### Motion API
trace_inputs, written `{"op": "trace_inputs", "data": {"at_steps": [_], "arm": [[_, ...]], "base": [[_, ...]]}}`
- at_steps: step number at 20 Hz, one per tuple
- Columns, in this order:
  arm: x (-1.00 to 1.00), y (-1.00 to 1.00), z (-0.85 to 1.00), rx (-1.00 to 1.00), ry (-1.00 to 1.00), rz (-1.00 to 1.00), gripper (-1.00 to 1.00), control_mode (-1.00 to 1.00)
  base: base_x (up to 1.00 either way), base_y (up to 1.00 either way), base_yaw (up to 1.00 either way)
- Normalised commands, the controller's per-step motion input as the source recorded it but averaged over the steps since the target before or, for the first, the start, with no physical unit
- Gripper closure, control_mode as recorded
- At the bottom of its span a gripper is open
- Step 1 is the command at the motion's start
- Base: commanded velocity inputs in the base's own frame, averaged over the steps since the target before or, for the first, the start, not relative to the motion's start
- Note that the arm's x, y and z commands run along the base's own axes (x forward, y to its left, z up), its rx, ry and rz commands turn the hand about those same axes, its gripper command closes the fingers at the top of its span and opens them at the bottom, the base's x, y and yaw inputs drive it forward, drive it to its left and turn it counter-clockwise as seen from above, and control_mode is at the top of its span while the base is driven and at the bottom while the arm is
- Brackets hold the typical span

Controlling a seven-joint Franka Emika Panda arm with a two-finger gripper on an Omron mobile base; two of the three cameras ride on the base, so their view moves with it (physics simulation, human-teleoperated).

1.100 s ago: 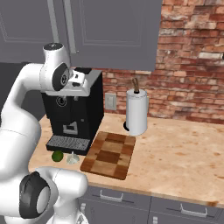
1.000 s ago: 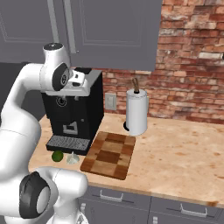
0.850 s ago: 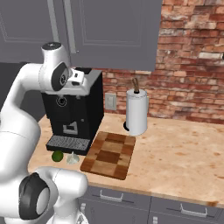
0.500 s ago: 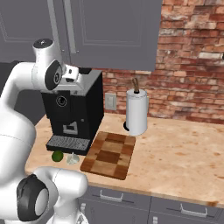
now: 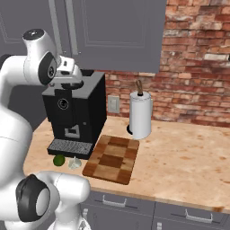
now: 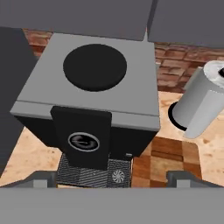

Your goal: Open the cabinet. Place the bowl and condiment on the counter. Then place the lime and garlic on the cutting board.

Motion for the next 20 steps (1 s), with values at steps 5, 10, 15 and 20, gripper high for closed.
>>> {"op": "trace_inputs", "data": {"at_steps": [5,10,15,20], "arm": [[0.0,0.0,0.26,0.0,-0.11,0.0,-1.0,-1.0],[0.0,0.0,0.32,0.0,-0.15,0.0,-1.0,-1.0],[0.0,0.0,0.39,0.0,-0.12,0.0,-1.0,-1.0],[0.0,0.0,0.44,0.0,-0.07,0.0,-1.0,-1.0]], "base": [[0.0,0.0,0.0],[0.0,0.0,0.0],[0.0,0.0,0.0],[0.0,0.0,0.0]]}}
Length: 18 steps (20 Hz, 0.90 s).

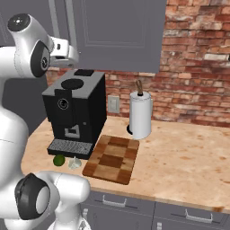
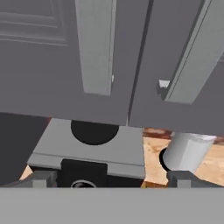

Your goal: Open the cabinet. Place the bowl and condiment on the counter. Then place the lime and garlic on the cutting board.

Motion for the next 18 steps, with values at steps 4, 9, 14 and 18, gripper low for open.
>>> {"op": "trace_inputs", "data": {"at_steps": [4,9,14,18], "arm": [[0.0,0.0,0.37,0.0,-0.02,0.0,-1.0,-1.0],[0.0,0.0,0.23,0.0,-0.01,0.0,-1.0,-1.0],[0.01,0.04,0.15,0.0,0.0,0.0,-1.0,-1.0],[0.09,0.17,0.06,0.0,0.0,0.0,-1.0,-1.0]], "base": [[0.0,0.0,0.0],[0.0,0.0,0.0],[0.0,0.0,0.0],[0.0,0.0,0.0]]}}
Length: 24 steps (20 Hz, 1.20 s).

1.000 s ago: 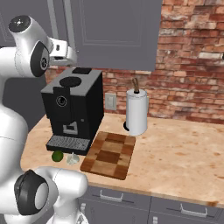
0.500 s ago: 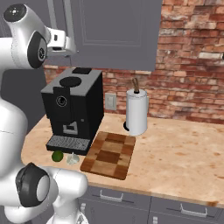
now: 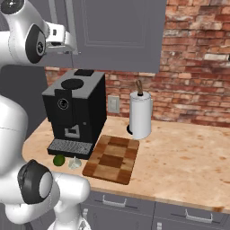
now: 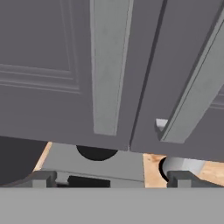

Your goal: Open the cabinet. Place the bowl and condiment on the counter. Then place the lime and garlic on the cutting board.

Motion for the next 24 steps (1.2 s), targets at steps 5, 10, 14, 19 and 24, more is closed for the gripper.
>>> {"op": "trace_inputs", "data": {"at_steps": [5,10,14,19,24], "arm": [[0.12,0.15,0.0,0.0,-0.01,0.0,-1.0,-1.0],[0.28,0.0,0.0,0.0,-0.02,0.0,-1.0,-1.0],[0.29,0.02,0.0,0.0,-0.02,0.0,-1.0,-1.0],[0.29,0.05,0.0,0.0,-0.02,0.0,-1.0,-1.0],[0.33,0.03,0.0,0.0,-0.02,0.0,-1.0,-1.0]], "base": [[0.0,0.0,0.0],[0.0,0.0,0.0],[0.0,0.0,0.0],[0.0,0.0,0.0],[0.0,0.0,0.0]]}}
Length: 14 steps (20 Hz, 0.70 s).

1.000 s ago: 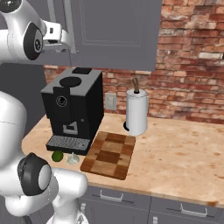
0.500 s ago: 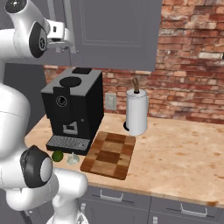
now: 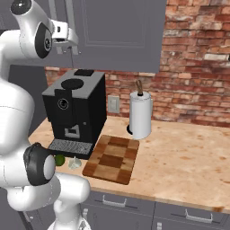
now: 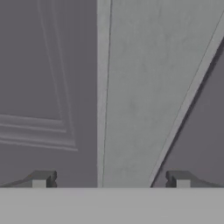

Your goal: Open the cabinet. Place the bowl and condiment on the counter. Then place the lime and garlic on the cutting board.

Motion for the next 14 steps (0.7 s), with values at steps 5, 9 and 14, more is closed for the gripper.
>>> {"op": "trace_inputs", "data": {"at_steps": [5,9,14], "arm": [[0.37,0.0,0.0,0.0,0.0,0.0,-1.0,-1.0],[0.37,0.0,0.0,0.0,0.0,0.0,-1.0,-1.0],[0.41,0.0,-0.04,-0.01,0.0,0.0,1.0,-1.0]], "base": [[0.0,0.0,0.0],[0.0,0.0,0.0],[0.0,0.0,0.0]]}}
